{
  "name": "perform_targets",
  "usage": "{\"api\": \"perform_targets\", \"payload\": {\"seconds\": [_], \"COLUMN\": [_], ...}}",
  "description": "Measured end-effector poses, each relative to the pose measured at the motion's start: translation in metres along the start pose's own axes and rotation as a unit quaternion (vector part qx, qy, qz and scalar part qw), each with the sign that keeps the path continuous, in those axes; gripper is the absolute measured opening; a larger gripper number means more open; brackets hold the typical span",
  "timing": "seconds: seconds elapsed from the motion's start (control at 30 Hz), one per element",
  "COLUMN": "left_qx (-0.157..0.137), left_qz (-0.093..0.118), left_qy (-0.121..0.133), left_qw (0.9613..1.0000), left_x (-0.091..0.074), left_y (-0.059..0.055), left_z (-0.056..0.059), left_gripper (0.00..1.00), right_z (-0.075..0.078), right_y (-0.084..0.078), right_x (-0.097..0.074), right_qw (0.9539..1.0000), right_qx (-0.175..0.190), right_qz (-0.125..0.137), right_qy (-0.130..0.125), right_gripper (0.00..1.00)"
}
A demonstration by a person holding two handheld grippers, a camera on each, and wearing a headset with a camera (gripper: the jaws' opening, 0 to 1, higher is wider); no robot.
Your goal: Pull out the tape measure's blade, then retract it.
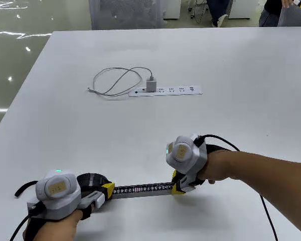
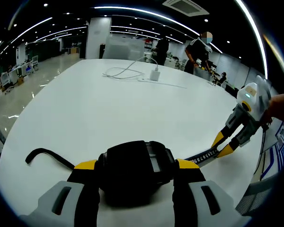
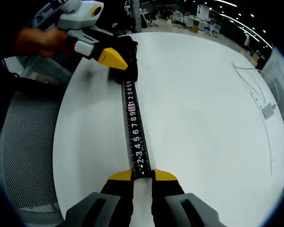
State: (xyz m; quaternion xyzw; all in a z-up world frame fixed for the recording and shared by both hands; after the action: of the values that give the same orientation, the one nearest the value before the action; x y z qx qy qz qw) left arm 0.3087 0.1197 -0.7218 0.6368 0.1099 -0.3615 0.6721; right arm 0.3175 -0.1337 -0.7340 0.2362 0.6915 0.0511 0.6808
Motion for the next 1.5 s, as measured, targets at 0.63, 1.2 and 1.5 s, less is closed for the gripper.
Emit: {"api": "perform_targets", "payload": {"seconds": [0.63, 1.2, 1.5], "left_qx": [0.000, 0.005, 0.006], "left_qz": [-0.003, -0.005, -0.007], "left_qy": [-0.001, -0.001, -0.001], "left_qw": [1.0000, 1.0000, 1.0000], "left_x": [0.000, 0.001, 0.002], "left_y": [0.000, -0.001, 0.000], "left_z": [0.000, 0.001, 0.001], "left_gripper": [0.58, 0.59, 0.59], "right_z": [-0.001, -0.002, -0.003], "right_y": [0.005, 0.012, 0.016], "right_x": [0.003, 0.005, 0.006], "right_qw": [1.0000, 0.9999, 0.9998], "right_qx": [-0.003, -0.007, -0.010], "right_qz": [-0.001, -0.007, -0.014], "right_qy": [-0.004, -0.008, -0.011], "right_gripper": [0.10, 0.10, 0.10]}}
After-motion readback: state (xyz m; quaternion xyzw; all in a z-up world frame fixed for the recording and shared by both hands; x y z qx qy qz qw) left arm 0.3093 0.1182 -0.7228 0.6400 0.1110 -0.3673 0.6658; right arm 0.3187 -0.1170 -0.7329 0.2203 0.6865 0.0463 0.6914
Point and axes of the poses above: the centre of the closed fingertips' face, and the gripper's own axes: x roughly forward along the fingers, z roughly to its right, y roughly out of its top, the point moved 8 cm from there along -x, roughly backward along the fingers, and after that the axes turned 1 degree about z, right-handed, at the moved point
